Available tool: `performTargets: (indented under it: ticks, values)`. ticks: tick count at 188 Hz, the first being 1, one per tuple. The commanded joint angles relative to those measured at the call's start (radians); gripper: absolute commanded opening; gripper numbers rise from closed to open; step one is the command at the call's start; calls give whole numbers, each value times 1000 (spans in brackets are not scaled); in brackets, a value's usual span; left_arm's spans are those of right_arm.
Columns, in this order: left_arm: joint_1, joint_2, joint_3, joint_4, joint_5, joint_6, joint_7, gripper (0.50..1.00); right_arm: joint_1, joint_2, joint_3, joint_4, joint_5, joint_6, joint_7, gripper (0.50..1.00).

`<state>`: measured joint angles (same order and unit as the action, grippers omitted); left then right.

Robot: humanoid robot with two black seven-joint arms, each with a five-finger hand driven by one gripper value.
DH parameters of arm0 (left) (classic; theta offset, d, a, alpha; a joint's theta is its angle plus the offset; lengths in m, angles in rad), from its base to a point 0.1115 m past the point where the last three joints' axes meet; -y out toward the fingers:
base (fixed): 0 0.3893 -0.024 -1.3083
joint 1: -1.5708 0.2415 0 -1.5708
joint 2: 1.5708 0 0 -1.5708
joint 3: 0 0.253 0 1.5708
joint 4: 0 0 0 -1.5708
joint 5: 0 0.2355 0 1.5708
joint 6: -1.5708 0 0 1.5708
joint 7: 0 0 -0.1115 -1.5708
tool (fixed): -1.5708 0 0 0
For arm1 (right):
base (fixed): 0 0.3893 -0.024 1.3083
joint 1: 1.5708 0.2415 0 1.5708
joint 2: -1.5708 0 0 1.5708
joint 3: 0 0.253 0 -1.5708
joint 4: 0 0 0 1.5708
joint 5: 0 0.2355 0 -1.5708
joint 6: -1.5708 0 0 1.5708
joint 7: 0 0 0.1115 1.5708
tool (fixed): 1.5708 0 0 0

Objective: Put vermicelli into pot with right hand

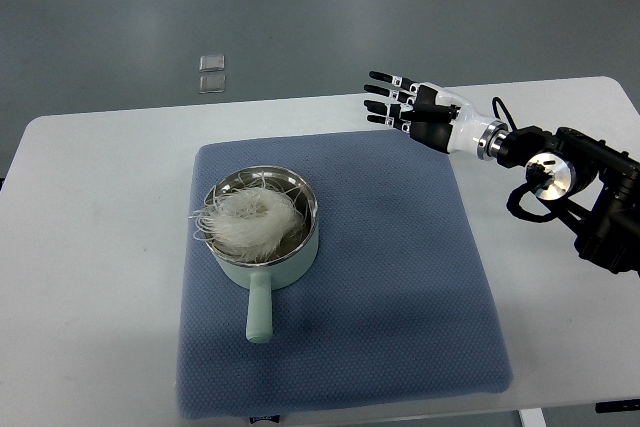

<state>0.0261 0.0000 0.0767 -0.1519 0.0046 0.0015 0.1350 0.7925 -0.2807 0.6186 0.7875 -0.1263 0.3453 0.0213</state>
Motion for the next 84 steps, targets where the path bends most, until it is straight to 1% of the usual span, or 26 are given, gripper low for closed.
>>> performTargets:
  ticks: [1, 25, 84]
  values:
    - [0, 0, 2, 0, 0, 0, 0, 1000, -15, 1, 0, -7, 19, -14, 12, 924]
    - [0, 0, 0, 0, 0, 0, 0, 1000, -19, 2, 3, -11, 24, -12, 35, 924]
    - [0, 0, 0, 0, 0, 0, 0, 1000, -41, 2, 6, -10, 27, 0, 35, 924]
